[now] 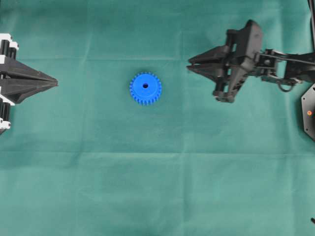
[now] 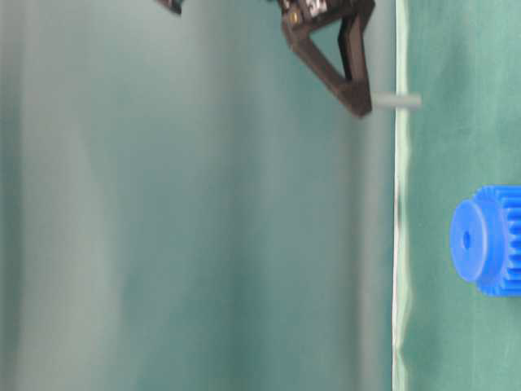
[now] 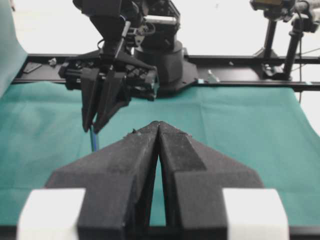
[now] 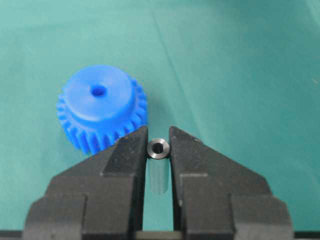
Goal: Insert the shaft placed at a random location into the center hole of the medium gear at another random location.
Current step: 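Carry the held shaft left over the blue gear's center hole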
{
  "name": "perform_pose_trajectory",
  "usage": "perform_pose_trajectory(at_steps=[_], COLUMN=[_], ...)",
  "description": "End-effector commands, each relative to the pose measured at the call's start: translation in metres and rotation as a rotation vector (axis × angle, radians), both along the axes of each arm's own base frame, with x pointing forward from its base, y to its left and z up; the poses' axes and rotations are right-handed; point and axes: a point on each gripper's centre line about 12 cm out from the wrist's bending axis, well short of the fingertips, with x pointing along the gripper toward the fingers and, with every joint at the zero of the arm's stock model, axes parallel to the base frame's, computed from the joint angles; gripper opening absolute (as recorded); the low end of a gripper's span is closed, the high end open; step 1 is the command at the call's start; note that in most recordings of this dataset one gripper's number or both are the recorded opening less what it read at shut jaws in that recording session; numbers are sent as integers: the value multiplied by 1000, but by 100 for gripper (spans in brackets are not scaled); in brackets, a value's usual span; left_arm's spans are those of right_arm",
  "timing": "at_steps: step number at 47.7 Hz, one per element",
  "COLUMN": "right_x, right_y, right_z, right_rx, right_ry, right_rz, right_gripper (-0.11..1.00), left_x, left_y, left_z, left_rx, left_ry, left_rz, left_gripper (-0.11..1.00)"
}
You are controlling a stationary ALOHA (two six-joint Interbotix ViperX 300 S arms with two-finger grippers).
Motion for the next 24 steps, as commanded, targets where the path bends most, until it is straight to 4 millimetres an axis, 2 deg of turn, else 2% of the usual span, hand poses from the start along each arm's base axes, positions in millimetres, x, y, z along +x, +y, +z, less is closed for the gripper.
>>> perform_pose_trajectory(at_steps=[1,14,24], right_x=[18,63,86], right_y=[2,13,18], right_z=[12,17,19], right_rx=[-4,0,2], right_ry=[-37,-39,-44], right_rz=[15,65,86], right_gripper=[13,13,13], left_x=[2,2,2], left_y=[0,0,0], left_z=[7,6,6], left_rx=[0,0,0], left_ry=[-18,-14,-14], left_rz=[1,1,1], left_gripper=[0,0,0])
